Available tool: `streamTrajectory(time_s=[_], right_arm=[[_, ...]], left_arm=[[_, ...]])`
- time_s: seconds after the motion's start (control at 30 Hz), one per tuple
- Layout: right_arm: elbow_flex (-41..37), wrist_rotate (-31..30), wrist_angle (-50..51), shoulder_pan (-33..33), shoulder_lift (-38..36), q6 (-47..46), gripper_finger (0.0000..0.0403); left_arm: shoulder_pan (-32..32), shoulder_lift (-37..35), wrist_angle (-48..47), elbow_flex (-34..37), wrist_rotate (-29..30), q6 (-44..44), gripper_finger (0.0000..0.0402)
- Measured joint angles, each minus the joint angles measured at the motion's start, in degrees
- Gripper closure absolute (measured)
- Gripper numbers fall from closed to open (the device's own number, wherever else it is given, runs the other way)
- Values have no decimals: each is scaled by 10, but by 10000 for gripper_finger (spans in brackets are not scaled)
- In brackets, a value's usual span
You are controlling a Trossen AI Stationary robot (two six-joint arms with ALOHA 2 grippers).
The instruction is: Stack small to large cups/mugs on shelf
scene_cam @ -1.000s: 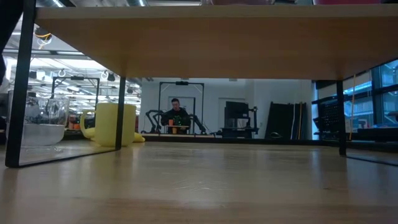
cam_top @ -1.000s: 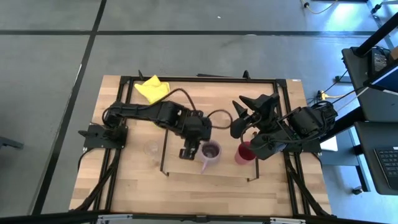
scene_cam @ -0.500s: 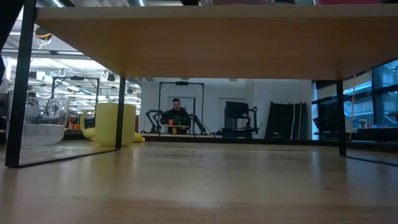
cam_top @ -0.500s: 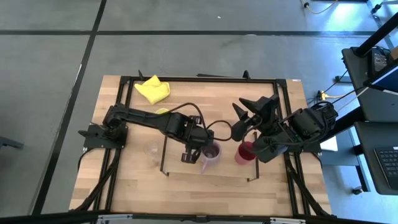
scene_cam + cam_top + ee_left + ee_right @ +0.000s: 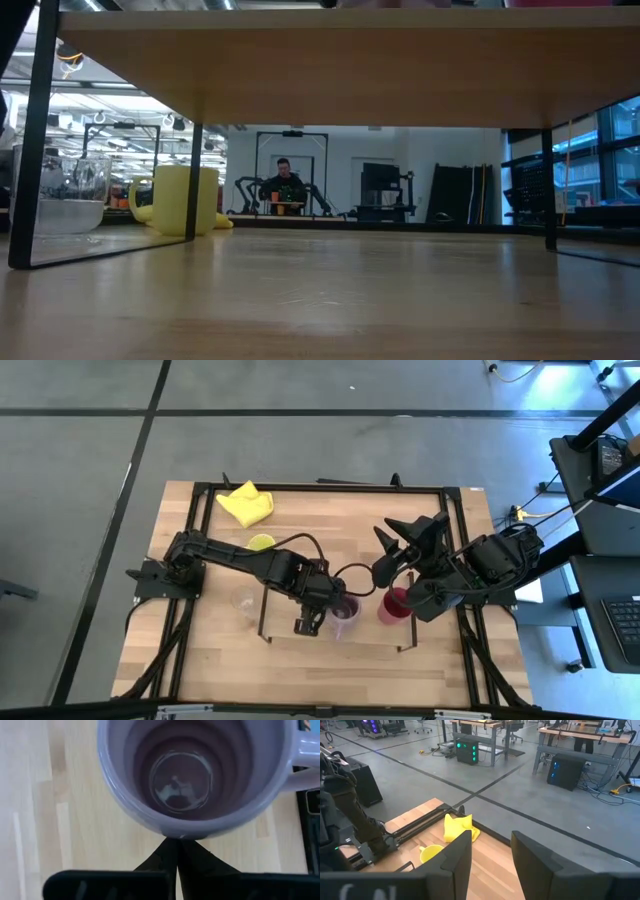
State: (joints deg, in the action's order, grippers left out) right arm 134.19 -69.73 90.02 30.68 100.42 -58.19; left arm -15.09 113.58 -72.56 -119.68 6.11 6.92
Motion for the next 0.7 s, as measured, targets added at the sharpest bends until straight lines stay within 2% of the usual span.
streamTrajectory(time_s=[0.57,0.7], right_arm=[[0,-1,0,0,0,-4,263],[0,-1,0,0,0,-11,263]], left_arm=[[-13,0,12,0,-14,2,399],[-13,0,-18,0,-6,0,400]])
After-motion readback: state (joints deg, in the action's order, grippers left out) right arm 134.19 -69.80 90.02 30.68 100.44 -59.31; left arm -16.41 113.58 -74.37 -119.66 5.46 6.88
